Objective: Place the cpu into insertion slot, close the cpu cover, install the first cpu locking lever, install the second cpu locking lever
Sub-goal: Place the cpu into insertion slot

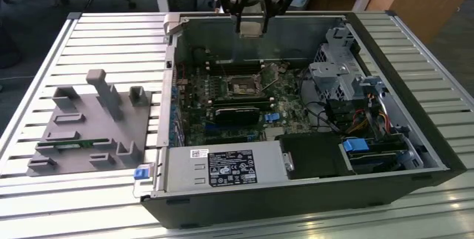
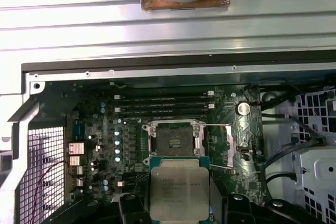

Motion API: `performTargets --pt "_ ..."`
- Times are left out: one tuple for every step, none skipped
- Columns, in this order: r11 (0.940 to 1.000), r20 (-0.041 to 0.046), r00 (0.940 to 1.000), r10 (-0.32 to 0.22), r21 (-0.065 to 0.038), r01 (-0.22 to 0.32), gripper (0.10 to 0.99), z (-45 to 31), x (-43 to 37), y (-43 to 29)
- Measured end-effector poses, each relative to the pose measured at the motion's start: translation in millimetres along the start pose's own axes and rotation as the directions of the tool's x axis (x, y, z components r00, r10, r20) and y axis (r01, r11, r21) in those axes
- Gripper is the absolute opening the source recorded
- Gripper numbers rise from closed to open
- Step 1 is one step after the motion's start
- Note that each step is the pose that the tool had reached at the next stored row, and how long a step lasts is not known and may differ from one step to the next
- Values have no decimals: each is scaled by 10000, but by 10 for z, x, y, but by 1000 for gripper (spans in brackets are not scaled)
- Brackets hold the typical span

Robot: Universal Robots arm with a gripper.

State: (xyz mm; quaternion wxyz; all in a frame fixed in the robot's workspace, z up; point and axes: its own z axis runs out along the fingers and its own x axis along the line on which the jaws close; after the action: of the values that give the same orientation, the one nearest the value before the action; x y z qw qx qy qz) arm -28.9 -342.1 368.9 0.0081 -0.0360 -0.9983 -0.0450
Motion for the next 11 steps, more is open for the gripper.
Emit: performTargets --pt "10000 7 10000 72 -1 -72 541 0 0 0" --pt "9999 16 9999 170 -2 -170 541 0 0 0" --pt "9996 27 9996 292 -4 -292 541 1 0 0" --pt "9991 39 9991 433 -6 -433 541 1 0 0" --pt "9982 53 9982 594 -9 -594 541 2 0 0" --pt "9972 67 9972 749 -11 -749 541 2 0 0" --pt "9959 81 9959 905 -14 -905 541 3 0 0" --pt "9942 96 9941 1079 -18 -1079 541 4 0 0" --pt "9921 111 9921 1251 -24 -1250 541 5 0 0" --pt "9898 126 9897 1423 -29 -1423 541 6 0 0" --pt "9871 142 9870 1601 -35 -1601 541 7 0 0"
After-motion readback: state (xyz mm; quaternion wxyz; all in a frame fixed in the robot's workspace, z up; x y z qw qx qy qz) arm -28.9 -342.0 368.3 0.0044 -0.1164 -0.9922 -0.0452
